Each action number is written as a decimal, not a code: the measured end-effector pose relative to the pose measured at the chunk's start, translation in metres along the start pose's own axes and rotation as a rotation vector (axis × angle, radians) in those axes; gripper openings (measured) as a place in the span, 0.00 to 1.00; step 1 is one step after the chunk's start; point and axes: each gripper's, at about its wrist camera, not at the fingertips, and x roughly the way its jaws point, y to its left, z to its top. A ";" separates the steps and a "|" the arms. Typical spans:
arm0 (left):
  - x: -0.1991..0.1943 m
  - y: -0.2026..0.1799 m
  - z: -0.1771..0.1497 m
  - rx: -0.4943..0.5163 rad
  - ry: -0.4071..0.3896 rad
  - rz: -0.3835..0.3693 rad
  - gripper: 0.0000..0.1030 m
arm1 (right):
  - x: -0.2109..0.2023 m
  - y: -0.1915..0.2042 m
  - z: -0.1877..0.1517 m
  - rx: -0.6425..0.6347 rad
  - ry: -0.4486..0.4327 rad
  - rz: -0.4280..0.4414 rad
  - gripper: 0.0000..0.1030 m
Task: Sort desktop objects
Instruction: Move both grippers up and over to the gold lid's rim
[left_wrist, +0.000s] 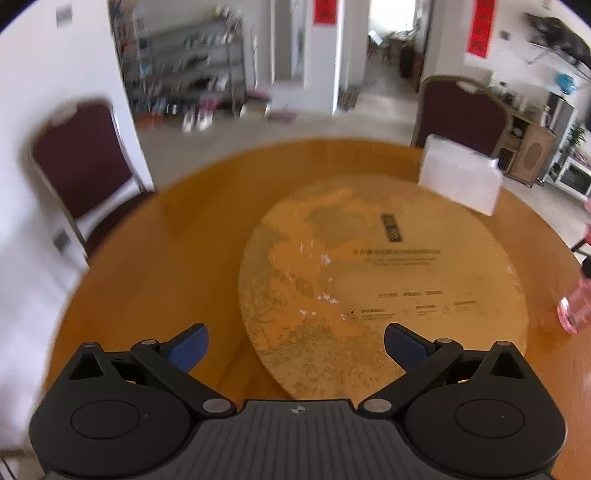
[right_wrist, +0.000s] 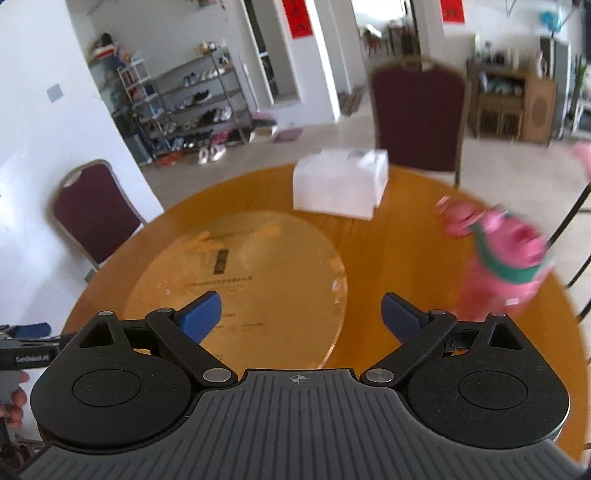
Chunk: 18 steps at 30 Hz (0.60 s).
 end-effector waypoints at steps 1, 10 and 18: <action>0.010 0.001 0.001 -0.013 0.012 0.001 0.99 | 0.017 -0.003 -0.002 0.006 0.007 -0.004 0.94; 0.087 0.012 0.012 -0.116 0.105 -0.014 0.99 | 0.131 -0.027 -0.009 0.129 0.043 -0.020 0.94; 0.110 0.020 0.014 -0.151 0.141 -0.091 1.00 | 0.163 -0.036 -0.011 0.146 0.077 0.004 0.94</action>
